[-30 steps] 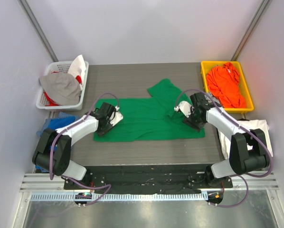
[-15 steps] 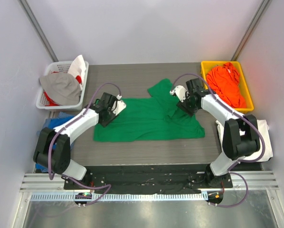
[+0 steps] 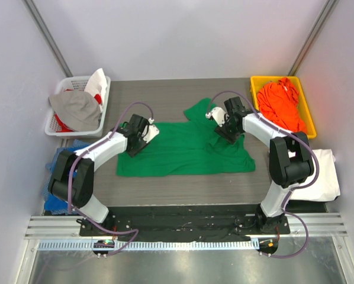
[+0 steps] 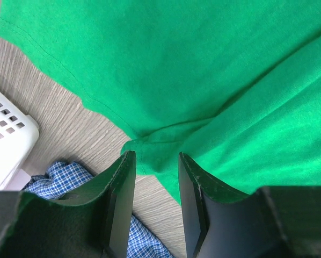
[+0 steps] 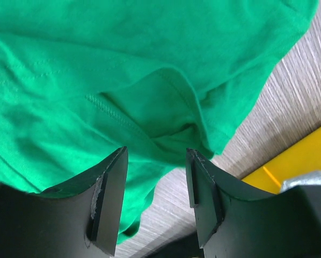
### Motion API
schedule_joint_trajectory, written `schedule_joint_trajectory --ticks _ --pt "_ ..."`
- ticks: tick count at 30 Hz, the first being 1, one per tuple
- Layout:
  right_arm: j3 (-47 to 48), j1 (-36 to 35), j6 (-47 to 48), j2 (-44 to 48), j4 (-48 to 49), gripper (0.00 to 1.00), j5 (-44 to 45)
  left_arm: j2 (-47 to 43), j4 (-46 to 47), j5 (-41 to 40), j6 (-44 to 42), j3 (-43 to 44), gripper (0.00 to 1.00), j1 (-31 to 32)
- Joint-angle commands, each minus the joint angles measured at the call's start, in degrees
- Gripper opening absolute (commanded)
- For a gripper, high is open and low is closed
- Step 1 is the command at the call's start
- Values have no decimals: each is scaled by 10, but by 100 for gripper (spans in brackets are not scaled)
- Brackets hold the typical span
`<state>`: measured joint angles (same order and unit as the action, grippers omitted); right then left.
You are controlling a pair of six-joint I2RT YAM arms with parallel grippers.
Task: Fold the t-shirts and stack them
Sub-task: Fold the tshirt
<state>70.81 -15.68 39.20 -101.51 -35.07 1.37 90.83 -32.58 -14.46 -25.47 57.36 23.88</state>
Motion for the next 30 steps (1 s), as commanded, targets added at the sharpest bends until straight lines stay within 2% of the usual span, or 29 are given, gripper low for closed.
schedule_joint_trajectory --ticks 1,10,13,17,18,21,24,30 --pt "29 -2 8 -14 15 54 -7 4 23 -5 3 20 41 1" --pt "30 -2 19 -21 4 53 -7 8 26 -11 -1 16 41 2" --pt "21 -1 21 -16 4 50 -4 10 28 -9 1 14 41 2" --pt "20 -1 24 -17 5 34 3 15 28 -7 3 15 41 2" --pt "20 -2 24 -17 5 27 4 15 29 -7 3 15 41 1" --pt "23 -2 26 -19 5 13 9 13 29 -9 2 13 41 2" --pt "31 -2 25 -21 5 3 15 13 30 -11 1 13 41 2" --pt "55 -2 29 -28 3 1 32 18 30 -13 0 18 41 1"
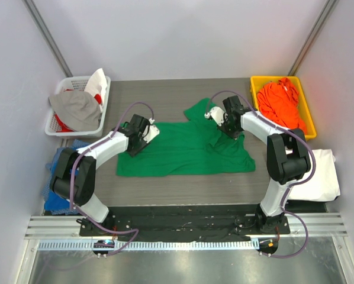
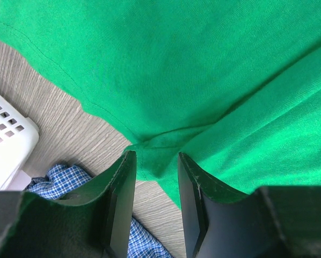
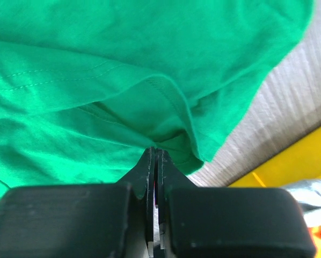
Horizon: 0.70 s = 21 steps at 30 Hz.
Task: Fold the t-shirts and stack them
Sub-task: Fold the tshirt
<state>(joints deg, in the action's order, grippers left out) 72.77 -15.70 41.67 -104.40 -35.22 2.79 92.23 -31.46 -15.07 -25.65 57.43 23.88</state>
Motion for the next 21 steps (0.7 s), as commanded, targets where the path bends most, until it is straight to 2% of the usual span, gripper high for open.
schedule_joint_trajectory --ticks 1,15,18,19,21 --pt "38 -2 4 -1 3 1 17 6 21 -7 1 17 41 1" --pt "107 -1 10 -63 -5 1 44 9 32 -15 -4 18 41 1" --pt "112 -1 9 -71 -3 16 53 7 33 -15 -5 17 41 1" --pt "112 -1 7 -72 -3 25 54 8 32 -15 -5 18 41 1" --pt "114 -1 4 -70 -2 34 53 8 32 -14 -5 17 41 1"
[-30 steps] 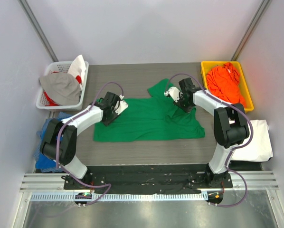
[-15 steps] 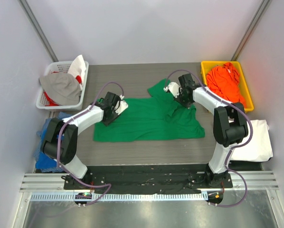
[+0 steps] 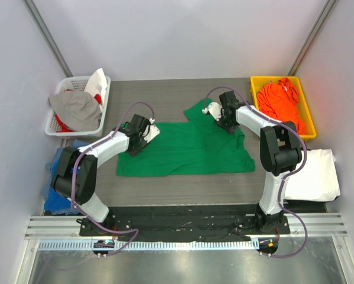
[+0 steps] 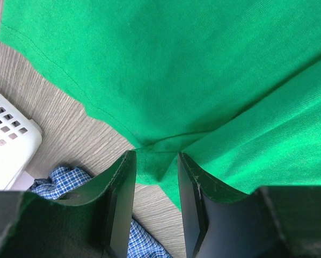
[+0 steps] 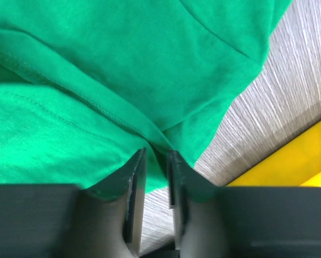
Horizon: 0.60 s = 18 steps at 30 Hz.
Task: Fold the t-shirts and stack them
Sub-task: Fold the tshirt
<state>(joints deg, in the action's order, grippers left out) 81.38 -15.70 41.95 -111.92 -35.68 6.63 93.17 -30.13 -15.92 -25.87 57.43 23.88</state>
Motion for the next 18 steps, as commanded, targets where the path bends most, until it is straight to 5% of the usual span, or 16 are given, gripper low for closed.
schedule_joint_trajectory --ticks 1,10,18 --pt "29 -2 0 6 3 39 15 -2 19 -5 -1 17 41 1" --pt "52 -4 -29 22 19 48 16 3 80 -18 3 19 42 -2" --pt "131 -3 -95 -29 73 59 33 100 -1 92 27 196 47 -70"
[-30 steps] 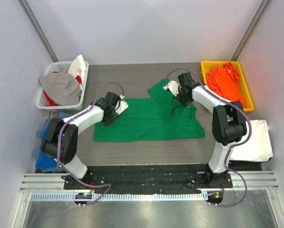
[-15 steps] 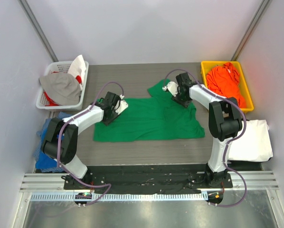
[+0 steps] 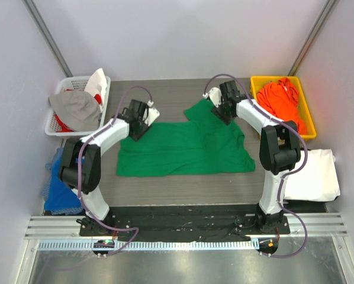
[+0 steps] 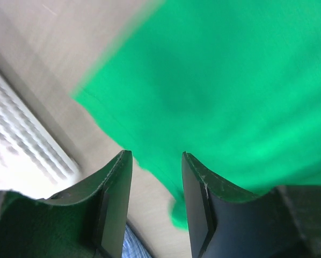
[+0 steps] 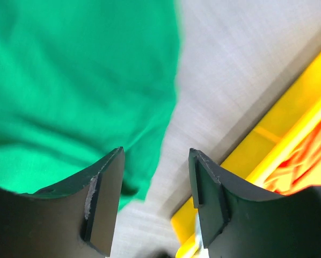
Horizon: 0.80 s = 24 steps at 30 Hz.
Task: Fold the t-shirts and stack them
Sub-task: Fold the tshirt
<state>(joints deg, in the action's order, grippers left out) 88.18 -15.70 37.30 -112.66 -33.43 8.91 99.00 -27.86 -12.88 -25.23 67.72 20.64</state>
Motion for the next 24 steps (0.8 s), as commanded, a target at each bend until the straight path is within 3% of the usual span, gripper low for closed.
schedule_joint_trajectory --ticks 1,7,8,11,19,20,21,24 --pt "74 -3 -57 -39 56 59 11 53 -46 69 20 109 47 -46" --pt "187 -3 -124 -127 70 60 -6 98 -71 73 12 152 49 -50" --pt "202 -3 -133 -141 71 66 -13 101 -71 73 11 151 50 -50" --pt "265 -3 -166 -187 72 69 -26 107 -73 75 8 151 54 -53" --pt "395 -2 -241 -280 90 77 -45 107 -61 69 12 154 72 -62" --pt "400 0 -259 -286 95 87 -43 109 -61 66 12 156 75 -61" --pt "414 1 -265 -297 96 89 -51 110 -60 66 12 157 81 -62" --pt "422 3 -284 -307 102 89 -57 113 -62 64 9 162 82 -63"
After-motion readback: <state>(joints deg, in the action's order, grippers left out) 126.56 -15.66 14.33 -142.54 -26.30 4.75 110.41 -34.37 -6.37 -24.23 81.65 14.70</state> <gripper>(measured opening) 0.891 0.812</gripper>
